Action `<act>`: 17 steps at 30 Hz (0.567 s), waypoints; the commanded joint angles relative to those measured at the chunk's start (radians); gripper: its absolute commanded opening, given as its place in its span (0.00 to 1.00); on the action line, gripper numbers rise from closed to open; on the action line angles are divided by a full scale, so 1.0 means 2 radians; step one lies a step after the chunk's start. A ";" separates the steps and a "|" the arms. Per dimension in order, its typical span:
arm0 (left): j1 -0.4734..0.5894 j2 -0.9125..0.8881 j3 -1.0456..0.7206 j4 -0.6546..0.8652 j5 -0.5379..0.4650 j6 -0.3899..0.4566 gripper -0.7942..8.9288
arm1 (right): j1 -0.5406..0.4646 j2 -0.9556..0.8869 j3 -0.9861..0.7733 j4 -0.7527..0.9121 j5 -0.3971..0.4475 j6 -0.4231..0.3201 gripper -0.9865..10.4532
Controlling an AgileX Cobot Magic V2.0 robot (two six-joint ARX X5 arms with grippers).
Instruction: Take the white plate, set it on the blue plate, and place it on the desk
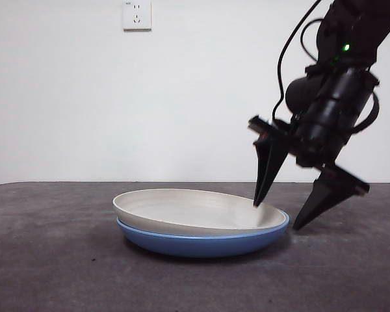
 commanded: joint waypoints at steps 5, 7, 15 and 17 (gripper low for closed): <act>-0.004 0.001 0.007 0.005 -0.001 0.004 0.79 | -0.011 -0.102 0.011 -0.043 0.067 -0.033 0.55; -0.004 0.001 0.007 0.005 -0.001 0.001 0.79 | -0.012 -0.144 0.011 -0.061 0.082 -0.041 0.59; -0.004 0.001 0.007 0.002 -0.001 0.001 0.79 | -0.010 -0.348 0.011 -0.129 0.103 -0.047 0.60; -0.004 0.001 0.007 0.002 -0.001 0.001 0.79 | -0.010 -0.396 0.011 -0.149 0.103 -0.053 0.60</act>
